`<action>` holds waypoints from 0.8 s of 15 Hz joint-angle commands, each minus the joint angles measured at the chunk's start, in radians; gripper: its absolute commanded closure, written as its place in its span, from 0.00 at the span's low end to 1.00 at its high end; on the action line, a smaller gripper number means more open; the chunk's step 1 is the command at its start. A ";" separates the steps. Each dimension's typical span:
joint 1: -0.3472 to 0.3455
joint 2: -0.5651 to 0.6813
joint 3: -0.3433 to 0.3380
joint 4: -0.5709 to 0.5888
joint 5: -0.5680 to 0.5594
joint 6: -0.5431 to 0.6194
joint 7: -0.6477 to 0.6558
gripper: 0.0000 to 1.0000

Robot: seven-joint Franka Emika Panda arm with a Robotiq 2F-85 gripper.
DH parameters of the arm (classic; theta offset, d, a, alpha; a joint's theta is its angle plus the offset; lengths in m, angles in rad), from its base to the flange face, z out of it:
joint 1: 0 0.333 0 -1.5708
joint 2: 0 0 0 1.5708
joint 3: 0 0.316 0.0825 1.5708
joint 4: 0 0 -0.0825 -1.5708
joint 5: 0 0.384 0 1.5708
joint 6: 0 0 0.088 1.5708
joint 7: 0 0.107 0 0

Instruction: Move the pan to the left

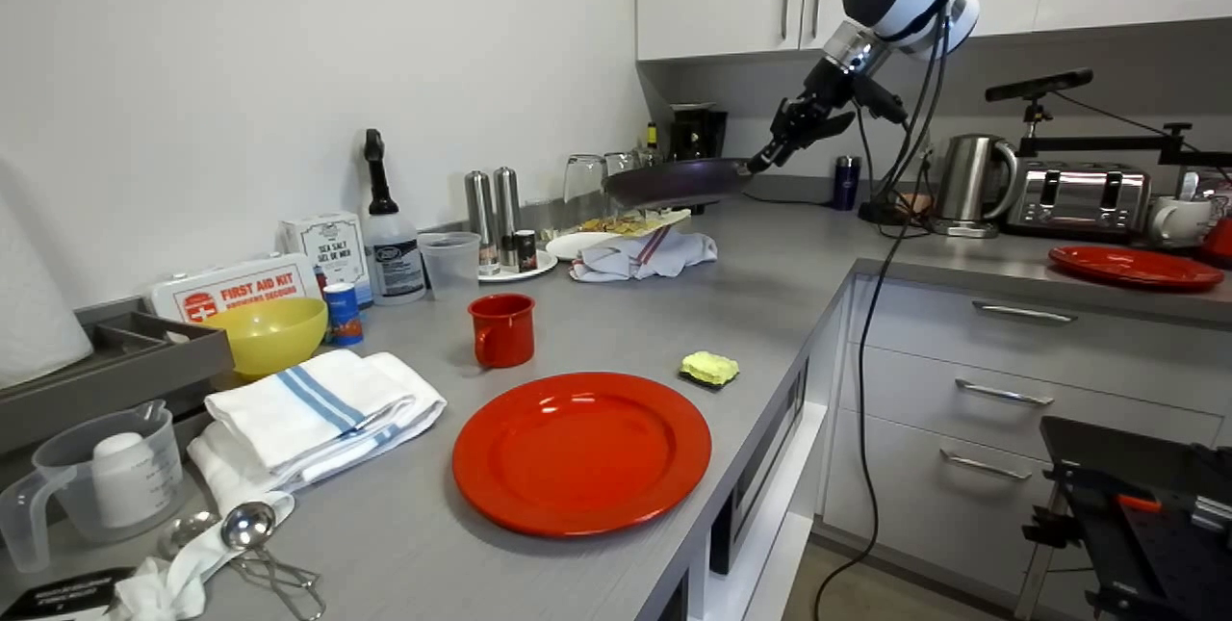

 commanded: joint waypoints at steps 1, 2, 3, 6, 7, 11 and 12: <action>0.003 -0.133 -0.025 -0.085 0.026 -0.031 -0.096 0.90; 0.006 -0.152 -0.034 -0.104 0.025 -0.047 -0.109 0.90; 0.009 -0.165 -0.046 -0.115 0.028 -0.065 -0.126 0.90; 0.019 -0.222 -0.081 -0.151 0.018 -0.146 -0.163 0.90; 0.022 -0.238 -0.092 -0.158 0.016 -0.172 -0.174 0.90; 0.033 -0.285 -0.128 -0.173 -0.021 -0.287 -0.196 0.90; 0.036 -0.293 -0.133 -0.176 -0.038 -0.310 -0.201 0.90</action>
